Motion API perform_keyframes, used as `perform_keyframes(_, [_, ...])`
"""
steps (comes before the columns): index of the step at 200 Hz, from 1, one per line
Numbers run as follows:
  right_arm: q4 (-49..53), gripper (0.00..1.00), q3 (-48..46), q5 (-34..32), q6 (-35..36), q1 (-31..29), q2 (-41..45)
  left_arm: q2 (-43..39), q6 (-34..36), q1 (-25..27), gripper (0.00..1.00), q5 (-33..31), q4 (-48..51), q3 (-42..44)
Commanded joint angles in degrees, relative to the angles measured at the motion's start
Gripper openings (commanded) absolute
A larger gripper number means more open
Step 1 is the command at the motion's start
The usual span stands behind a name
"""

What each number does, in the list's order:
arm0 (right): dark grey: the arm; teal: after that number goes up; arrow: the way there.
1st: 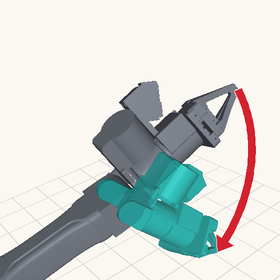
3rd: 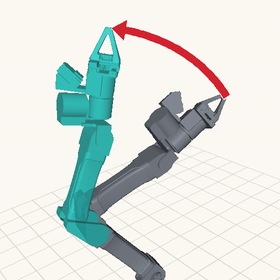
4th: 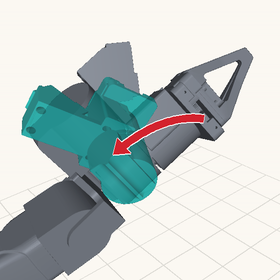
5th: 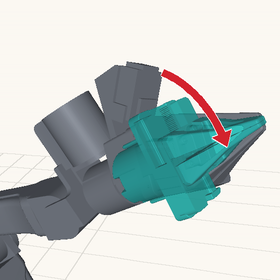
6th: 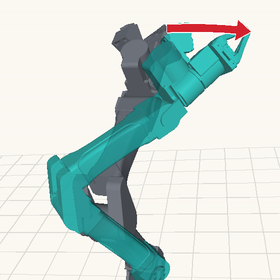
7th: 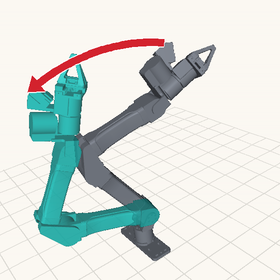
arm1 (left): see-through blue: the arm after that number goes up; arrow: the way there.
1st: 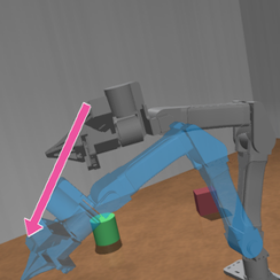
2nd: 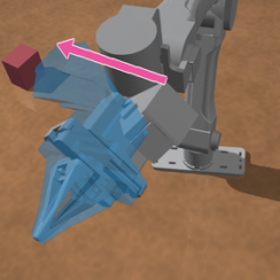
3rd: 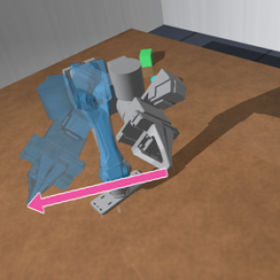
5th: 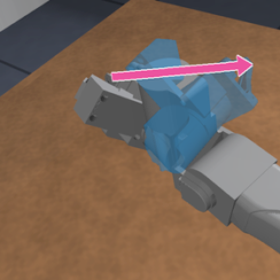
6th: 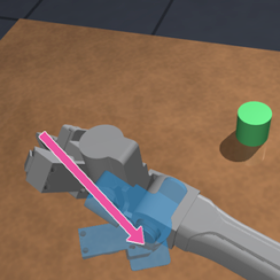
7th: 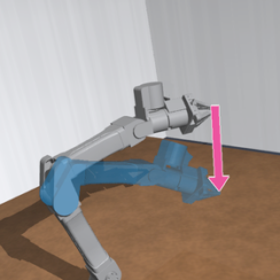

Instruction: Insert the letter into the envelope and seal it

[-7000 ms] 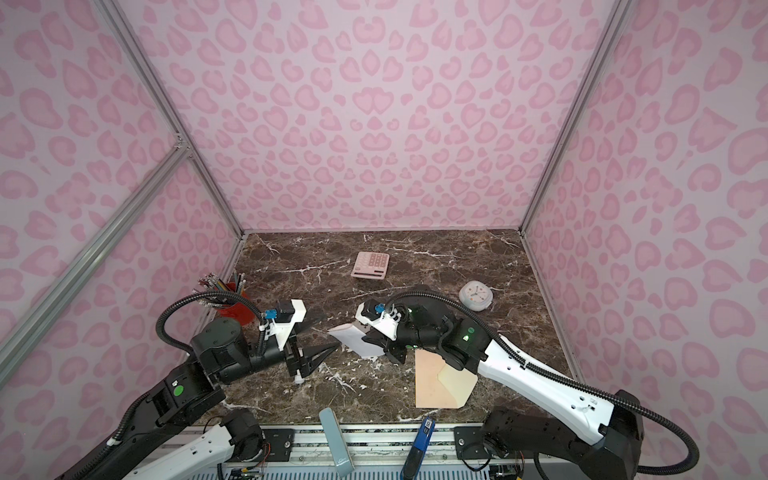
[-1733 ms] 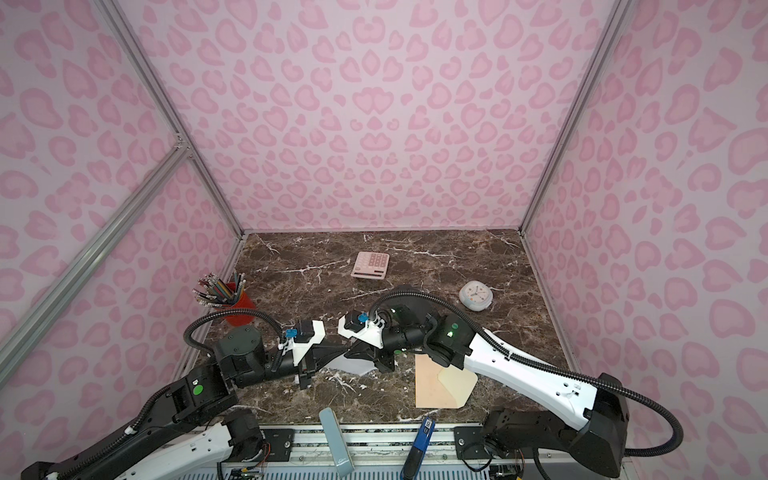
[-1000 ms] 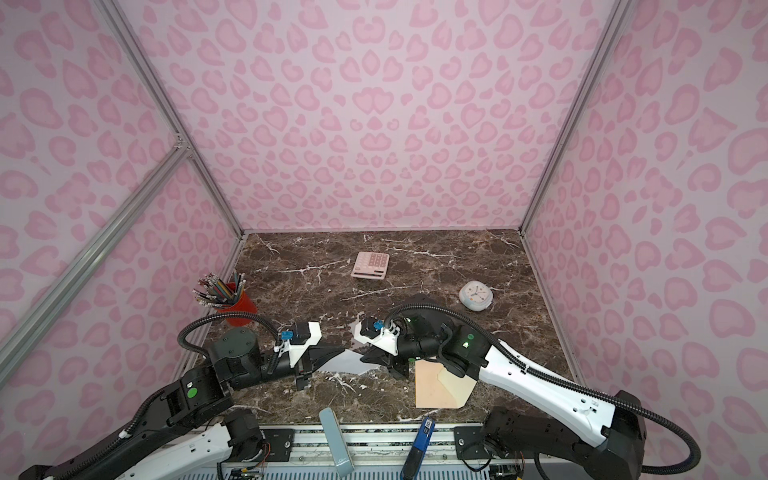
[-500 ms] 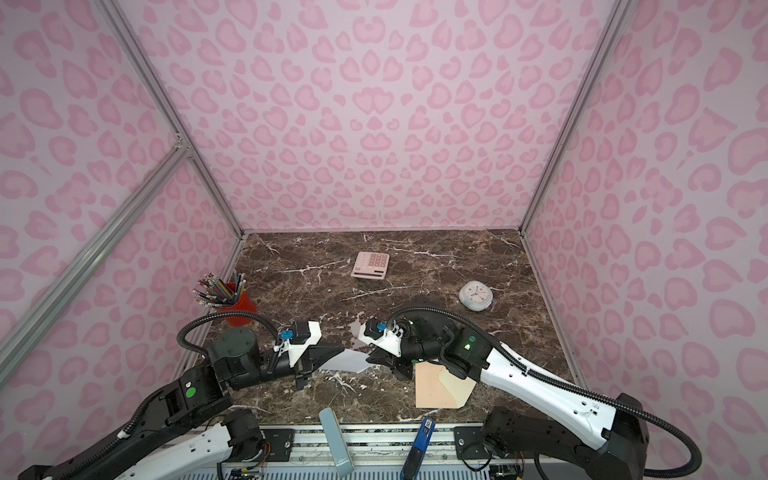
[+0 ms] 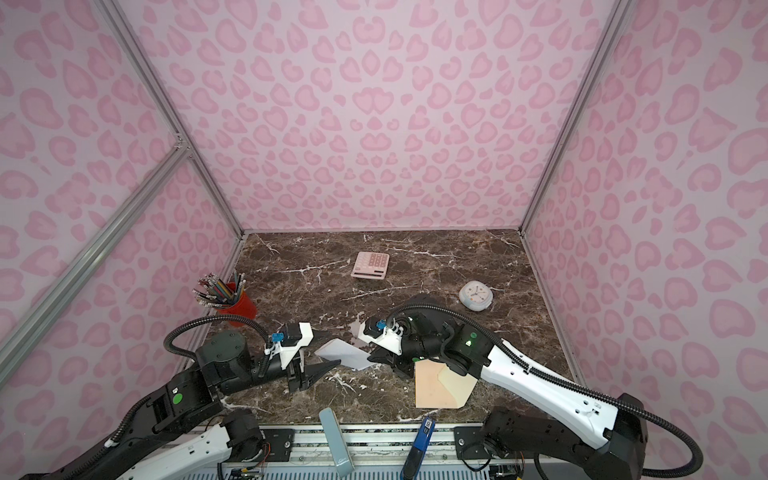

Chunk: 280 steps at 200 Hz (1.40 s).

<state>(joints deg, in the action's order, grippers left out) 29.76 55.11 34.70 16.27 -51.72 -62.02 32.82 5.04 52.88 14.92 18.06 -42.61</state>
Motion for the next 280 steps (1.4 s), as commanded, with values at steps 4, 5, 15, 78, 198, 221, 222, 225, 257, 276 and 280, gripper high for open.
perform_keyframes(4, [2.09,0.00,0.80,0.04,1.15,0.05,-0.51,1.04,1.19,-0.06,0.69,-0.24,1.28,-0.98])
perform_keyframes(5, [2.12,0.00,0.88,0.07,1.14,0.05,-0.54,1.12,1.20,-0.06,0.69,-0.24,1.19,-0.98])
perform_keyframes(15, [2.59,0.00,1.20,0.10,1.30,0.04,-0.87,1.99,1.29,-0.06,0.70,-0.08,0.95,-1.16])
perform_keyframes(78, [4.38,0.00,2.01,0.03,1.74,-0.39,-0.71,5.93,2.99,-0.06,0.70,0.42,-0.13,-2.80])
perform_keyframes(198, [3.94,0.17,0.55,-1.37,0.76,0.25,1.07,10.66,2.92,-0.06,0.04,6.75,1.36,-4.40])
perform_keyframes(221, [-0.18,0.44,-1.42,-3.78,-4.12,2.52,3.33,9.23,0.85,-0.31,0.04,0.65,-1.03,-3.64])
perform_keyframes(222, [-0.51,0.45,-1.50,-3.81,-4.39,2.65,3.49,9.17,0.67,-0.36,0.04,0.47,-1.20,-3.59])
perform_keyframes(225, [-1.40,0.46,-1.92,-4.04,-5.05,3.06,3.94,9.00,0.11,-0.47,0.04,-0.74,-1.63,-3.34])
perform_keyframes(257, [-14.42,0.59,-8.03,-5.22,-16.10,7.31,8.66,8.22,-9.72,-2.69,0.04,-14.85,-9.70,-1.10])
perform_keyframes(276, [-19.84,0.59,-10.21,-8.92,-23.26,9.00,9.89,8.70,-18.02,-4.63,0.04,-23.53,-13.76,0.07])
perform_keyframes(280, [-20.74,0.58,-10.58,-9.46,-24.79,9.40,9.98,8.87,-19.74,-5.06,0.04,-24.75,-14.73,0.51])
